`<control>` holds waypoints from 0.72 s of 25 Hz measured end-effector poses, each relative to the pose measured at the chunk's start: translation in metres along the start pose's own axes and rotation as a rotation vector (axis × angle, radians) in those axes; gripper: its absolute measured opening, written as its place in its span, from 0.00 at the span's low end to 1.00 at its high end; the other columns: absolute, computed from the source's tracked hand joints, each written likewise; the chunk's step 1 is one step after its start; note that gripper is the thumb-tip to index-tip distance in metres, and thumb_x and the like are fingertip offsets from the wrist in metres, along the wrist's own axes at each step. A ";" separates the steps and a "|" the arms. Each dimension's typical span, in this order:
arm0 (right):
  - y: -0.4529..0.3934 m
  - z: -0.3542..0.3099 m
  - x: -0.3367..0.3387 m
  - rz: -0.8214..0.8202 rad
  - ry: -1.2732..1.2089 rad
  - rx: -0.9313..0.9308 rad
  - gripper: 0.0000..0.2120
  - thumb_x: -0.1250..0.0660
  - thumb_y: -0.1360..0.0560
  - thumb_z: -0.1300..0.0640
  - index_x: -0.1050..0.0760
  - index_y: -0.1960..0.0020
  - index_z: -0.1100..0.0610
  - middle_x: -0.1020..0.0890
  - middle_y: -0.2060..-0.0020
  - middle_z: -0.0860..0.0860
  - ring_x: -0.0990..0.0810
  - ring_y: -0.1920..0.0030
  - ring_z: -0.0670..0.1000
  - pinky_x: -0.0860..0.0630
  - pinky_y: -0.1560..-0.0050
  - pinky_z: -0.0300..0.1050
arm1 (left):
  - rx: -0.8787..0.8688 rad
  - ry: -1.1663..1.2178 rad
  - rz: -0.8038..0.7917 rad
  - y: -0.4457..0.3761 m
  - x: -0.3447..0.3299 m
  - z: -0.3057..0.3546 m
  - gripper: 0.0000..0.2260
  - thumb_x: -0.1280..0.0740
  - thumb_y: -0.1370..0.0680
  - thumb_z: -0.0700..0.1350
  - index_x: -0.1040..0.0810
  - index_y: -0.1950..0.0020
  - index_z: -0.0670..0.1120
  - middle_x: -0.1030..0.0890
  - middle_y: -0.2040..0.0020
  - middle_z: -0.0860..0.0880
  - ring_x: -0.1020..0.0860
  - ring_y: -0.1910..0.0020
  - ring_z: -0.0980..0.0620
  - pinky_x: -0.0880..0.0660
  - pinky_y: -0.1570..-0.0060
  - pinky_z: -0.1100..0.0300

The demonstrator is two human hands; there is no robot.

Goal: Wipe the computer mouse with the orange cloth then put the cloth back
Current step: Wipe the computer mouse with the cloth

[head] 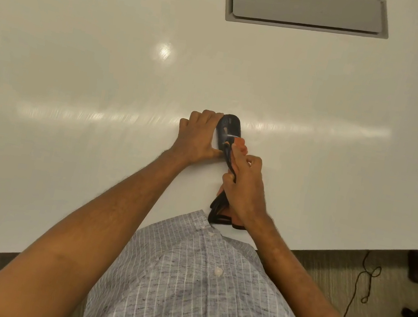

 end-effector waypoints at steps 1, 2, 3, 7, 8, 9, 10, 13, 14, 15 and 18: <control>-0.007 -0.004 0.004 0.005 -0.002 0.012 0.36 0.35 0.22 0.65 0.41 0.19 0.44 0.35 0.40 0.50 0.23 0.47 0.54 0.20 0.48 0.44 | 0.000 0.000 -0.002 0.000 0.000 0.000 0.47 0.26 0.32 0.70 0.37 0.20 0.51 0.30 0.25 0.48 0.32 0.29 0.42 0.33 0.34 0.43; -0.015 -0.008 0.008 0.012 0.003 0.028 0.36 0.35 0.22 0.66 0.40 0.19 0.44 0.35 0.40 0.51 0.23 0.46 0.54 0.19 0.47 0.45 | 0.001 0.000 -0.003 -0.001 0.001 0.000 0.47 0.26 0.33 0.70 0.37 0.20 0.51 0.30 0.25 0.48 0.32 0.29 0.43 0.34 0.34 0.43; -0.024 -0.012 0.014 0.015 0.018 0.042 0.35 0.35 0.23 0.66 0.38 0.20 0.45 0.34 0.40 0.53 0.24 0.45 0.56 0.19 0.45 0.48 | 0.001 0.000 -0.004 0.000 0.001 0.000 0.48 0.25 0.33 0.71 0.37 0.20 0.51 0.30 0.25 0.48 0.32 0.29 0.43 0.34 0.34 0.43; -0.077 -0.032 0.026 -0.056 0.210 0.031 0.31 0.37 0.24 0.64 0.33 0.23 0.46 0.32 0.37 0.57 0.26 0.40 0.60 0.20 0.42 0.54 | 0.002 0.000 0.003 0.000 0.003 0.000 0.47 0.24 0.34 0.69 0.36 0.21 0.50 0.30 0.26 0.48 0.32 0.30 0.43 0.34 0.35 0.45; -0.091 -0.037 0.027 -0.089 0.248 0.008 0.29 0.37 0.23 0.63 0.32 0.24 0.46 0.33 0.36 0.57 0.27 0.39 0.60 0.21 0.40 0.54 | 0.005 -0.005 0.002 0.000 0.003 0.000 0.46 0.23 0.34 0.68 0.35 0.22 0.49 0.30 0.26 0.48 0.32 0.30 0.43 0.34 0.36 0.45; -0.103 -0.040 0.029 -0.124 0.267 -0.020 0.28 0.38 0.22 0.63 0.32 0.24 0.47 0.33 0.35 0.57 0.27 0.38 0.60 0.22 0.38 0.54 | 0.008 -0.013 -0.002 -0.001 0.003 0.000 0.46 0.23 0.34 0.68 0.34 0.24 0.49 0.30 0.27 0.48 0.32 0.31 0.42 0.34 0.37 0.45; -0.111 -0.042 0.030 -0.156 0.272 -0.045 0.28 0.39 0.22 0.62 0.32 0.23 0.47 0.33 0.34 0.57 0.28 0.36 0.60 0.23 0.36 0.54 | 0.013 -0.020 -0.007 -0.001 0.003 0.000 0.45 0.23 0.34 0.69 0.33 0.24 0.48 0.29 0.27 0.48 0.32 0.31 0.42 0.34 0.37 0.45; -0.108 -0.042 0.030 -0.171 0.255 -0.042 0.29 0.38 0.22 0.62 0.33 0.23 0.47 0.34 0.34 0.57 0.28 0.36 0.61 0.21 0.37 0.54 | 0.016 -0.025 -0.008 -0.001 0.003 0.000 0.46 0.24 0.34 0.69 0.34 0.23 0.49 0.29 0.27 0.48 0.31 0.31 0.43 0.33 0.36 0.45; -0.099 -0.040 0.029 -0.150 0.230 -0.027 0.30 0.38 0.23 0.63 0.34 0.23 0.45 0.34 0.35 0.57 0.27 0.38 0.61 0.21 0.39 0.54 | 0.011 -0.018 -0.002 -0.001 0.002 0.000 0.46 0.24 0.34 0.69 0.35 0.22 0.50 0.29 0.27 0.48 0.32 0.30 0.43 0.34 0.36 0.45; -0.087 -0.038 0.027 -0.122 0.195 -0.016 0.32 0.37 0.24 0.63 0.36 0.23 0.45 0.33 0.36 0.57 0.27 0.39 0.61 0.21 0.40 0.54 | 0.005 -0.007 0.003 0.000 0.002 0.000 0.47 0.24 0.34 0.69 0.36 0.22 0.50 0.30 0.27 0.48 0.32 0.30 0.43 0.34 0.36 0.45; -0.049 -0.023 0.021 -0.030 0.114 0.040 0.35 0.36 0.24 0.64 0.40 0.20 0.46 0.32 0.40 0.58 0.25 0.43 0.59 0.21 0.43 0.50 | -0.006 0.000 0.002 0.000 0.001 -0.001 0.48 0.25 0.34 0.71 0.37 0.20 0.52 0.30 0.25 0.48 0.32 0.29 0.43 0.34 0.34 0.44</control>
Point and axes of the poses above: each hand's wrist, its own y-axis away from the middle knuckle, its own x-axis out of the back of the hand, z = x × y, the point moved 4 cm from there along -y, towards the middle knuckle
